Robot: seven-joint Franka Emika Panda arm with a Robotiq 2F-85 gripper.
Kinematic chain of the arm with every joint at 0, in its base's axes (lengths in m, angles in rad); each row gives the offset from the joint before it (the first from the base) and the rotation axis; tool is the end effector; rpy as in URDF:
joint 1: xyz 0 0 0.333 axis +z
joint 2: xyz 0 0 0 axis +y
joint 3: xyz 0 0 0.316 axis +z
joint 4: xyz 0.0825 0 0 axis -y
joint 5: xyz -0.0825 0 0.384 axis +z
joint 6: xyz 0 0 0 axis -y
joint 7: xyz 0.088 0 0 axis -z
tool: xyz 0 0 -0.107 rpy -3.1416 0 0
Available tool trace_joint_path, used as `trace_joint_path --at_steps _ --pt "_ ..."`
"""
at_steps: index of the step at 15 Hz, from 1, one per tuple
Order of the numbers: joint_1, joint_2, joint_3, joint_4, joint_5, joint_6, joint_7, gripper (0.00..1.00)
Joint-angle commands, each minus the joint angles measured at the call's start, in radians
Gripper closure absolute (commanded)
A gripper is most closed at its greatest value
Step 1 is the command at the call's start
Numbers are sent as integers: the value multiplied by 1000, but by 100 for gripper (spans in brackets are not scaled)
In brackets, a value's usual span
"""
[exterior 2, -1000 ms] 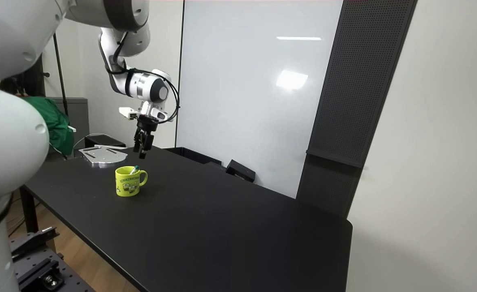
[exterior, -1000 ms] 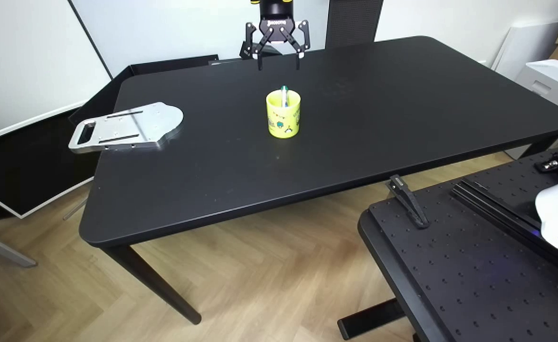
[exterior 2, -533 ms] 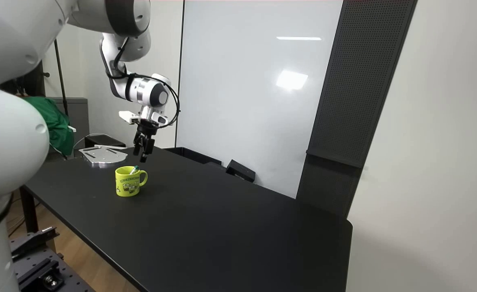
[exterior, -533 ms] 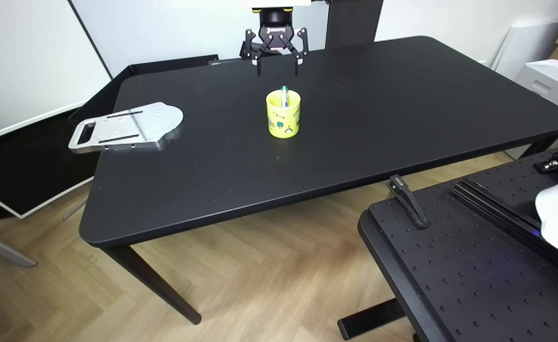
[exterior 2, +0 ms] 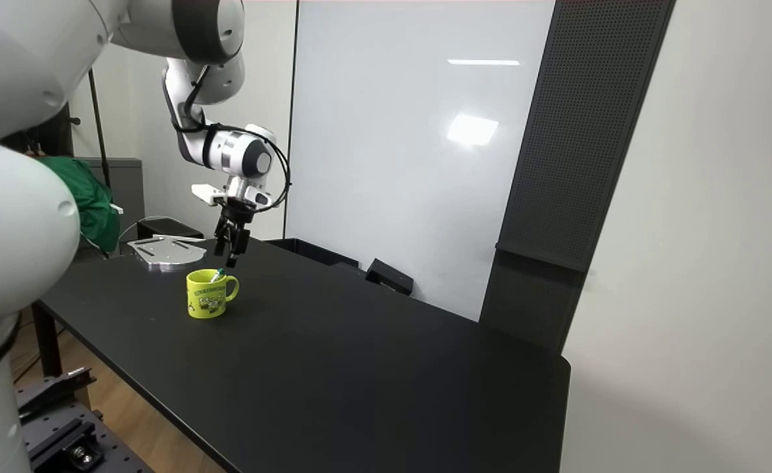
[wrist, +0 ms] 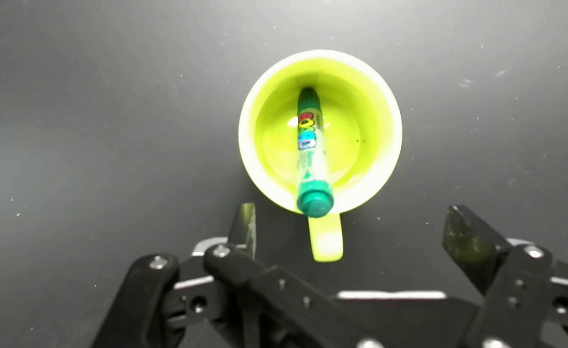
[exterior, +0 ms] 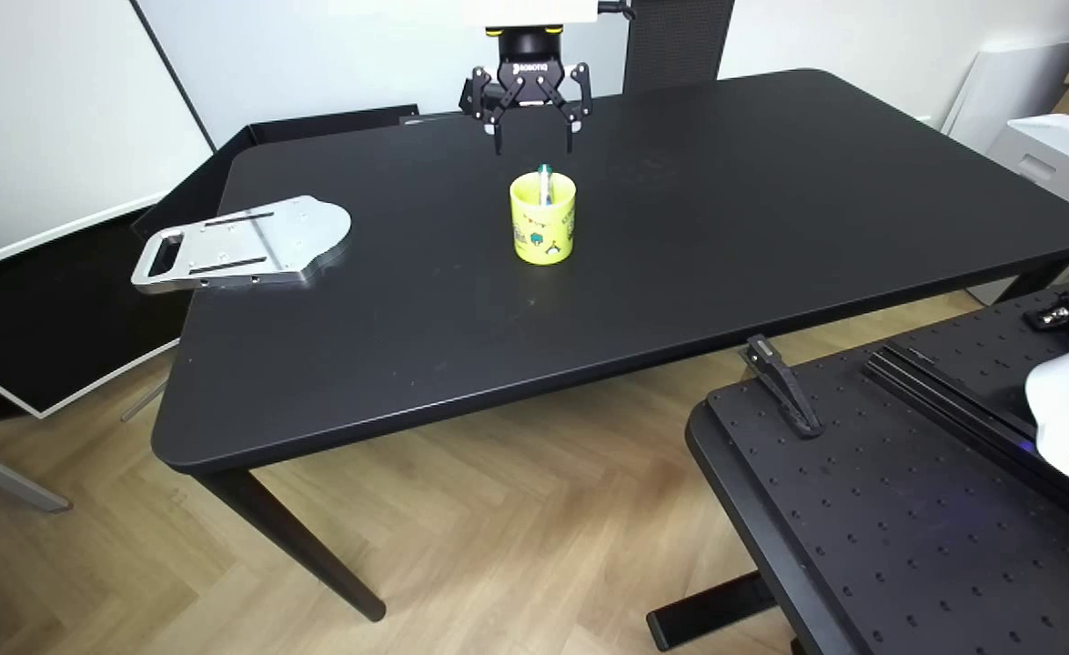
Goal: Remove the marker from the yellow cup
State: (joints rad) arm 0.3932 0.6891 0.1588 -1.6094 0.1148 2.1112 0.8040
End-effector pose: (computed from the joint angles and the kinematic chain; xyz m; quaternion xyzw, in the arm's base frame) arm 0.5774 0.3476 0.2147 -0.9762 0.1710 0.1316 0.0197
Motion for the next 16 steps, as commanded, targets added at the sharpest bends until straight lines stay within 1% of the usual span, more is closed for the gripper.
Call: trace_joint_path --at_steps 1,6,7,8,9,10,16 --pt "15 22 -14 32 -3 -7 1 0" --pt "13 31 -14 29 -1 -3 -4 0" --pt "13 31 -14 26 -1 7 -5 25" --pt "14 31 -15 26 -2 9 -4 27" --pt "15 32 -16 27 -2 11 -2 33" --pt "15 32 -16 28 -1 12 -1 42" --pt "8 26 -15 28 9 7 3 83"
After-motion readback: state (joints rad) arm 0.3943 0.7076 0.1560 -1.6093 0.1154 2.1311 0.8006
